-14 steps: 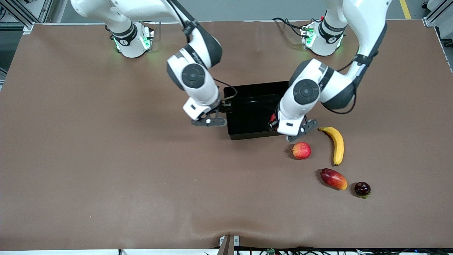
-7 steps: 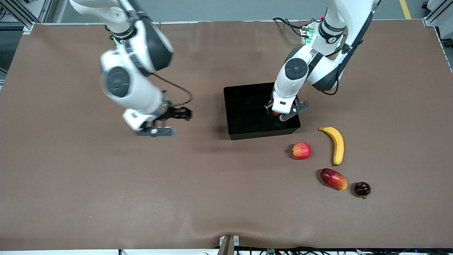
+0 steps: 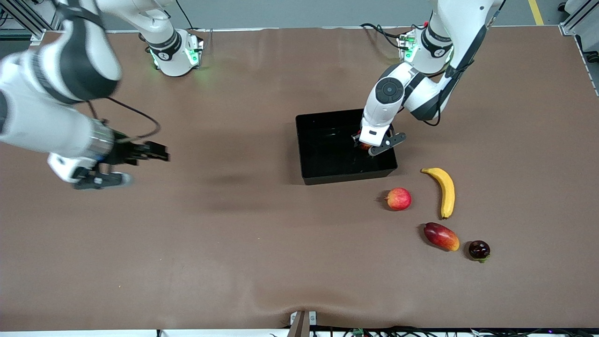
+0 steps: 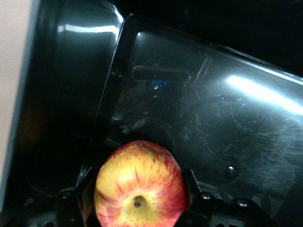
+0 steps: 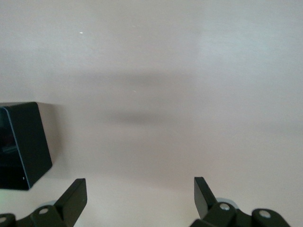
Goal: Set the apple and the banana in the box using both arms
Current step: 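Withdraw the right gripper from the box while the left gripper approaches the banana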
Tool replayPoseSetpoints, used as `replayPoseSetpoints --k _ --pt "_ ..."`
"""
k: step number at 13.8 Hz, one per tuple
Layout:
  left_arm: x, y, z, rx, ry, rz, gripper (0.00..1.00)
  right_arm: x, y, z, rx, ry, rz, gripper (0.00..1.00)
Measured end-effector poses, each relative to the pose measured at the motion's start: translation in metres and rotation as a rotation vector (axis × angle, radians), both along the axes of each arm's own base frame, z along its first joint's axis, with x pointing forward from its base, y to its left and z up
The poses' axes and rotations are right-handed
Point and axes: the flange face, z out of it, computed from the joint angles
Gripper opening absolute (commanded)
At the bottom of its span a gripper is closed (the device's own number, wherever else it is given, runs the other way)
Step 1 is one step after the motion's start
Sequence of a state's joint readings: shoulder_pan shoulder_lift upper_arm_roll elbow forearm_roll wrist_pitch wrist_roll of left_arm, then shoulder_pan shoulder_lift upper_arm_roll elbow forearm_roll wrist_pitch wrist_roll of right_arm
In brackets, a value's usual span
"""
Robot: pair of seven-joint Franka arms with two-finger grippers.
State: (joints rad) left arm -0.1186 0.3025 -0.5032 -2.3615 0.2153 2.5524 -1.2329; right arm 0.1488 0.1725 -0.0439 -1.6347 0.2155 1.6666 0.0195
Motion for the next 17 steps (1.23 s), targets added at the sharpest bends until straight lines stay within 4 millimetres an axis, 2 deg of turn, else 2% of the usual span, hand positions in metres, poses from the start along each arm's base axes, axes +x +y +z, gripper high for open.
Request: replayPoseSetpoints --k 2,3,5,7,9,10,12,14,17 --pt "0.005 -0.001 -0.003 -0.011 -0.002 0.005 1.00 -0.008 -0.029 0.018 -0.012 -0.009 0.008 1.00" --pt "0.014 -0.002 0.003 -0.021 -0.017 0.014 1.00 -0.010 -0.037 0.024 -0.039 -0.020 0.034 1.00" --pt "0.046 -0.001 0.028 -0.033 -0.054 0.048 1.00 -0.015 -0.041 0.034 -0.090 -0.038 0.091 1.00" --pt "0.091 -0.001 0.075 -0.005 -0.069 0.085 1.00 -0.026 -0.041 0.049 -0.110 -0.034 0.114 1.00" --pt "0.136 0.006 0.137 0.019 -0.087 0.088 1.00 -0.042 -0.047 0.077 -0.116 -0.053 0.111 1.00" --pt "0.156 0.017 0.165 0.023 -0.099 0.078 1.00 -0.051 -0.054 0.094 -0.119 -0.069 0.100 1.00" --pt "0.189 0.056 0.206 0.029 -0.115 0.051 1.00 -0.073 -0.075 0.122 -0.120 -0.079 0.067 1.00" --pt "0.212 0.104 0.232 0.042 -0.104 0.007 1.00 -0.088 -0.084 0.136 -0.122 -0.053 0.029 1.00" --pt "0.230 0.163 0.282 0.060 -0.088 -0.067 1.00 -0.092 -0.081 0.145 -0.130 -0.048 -0.020 1.00"
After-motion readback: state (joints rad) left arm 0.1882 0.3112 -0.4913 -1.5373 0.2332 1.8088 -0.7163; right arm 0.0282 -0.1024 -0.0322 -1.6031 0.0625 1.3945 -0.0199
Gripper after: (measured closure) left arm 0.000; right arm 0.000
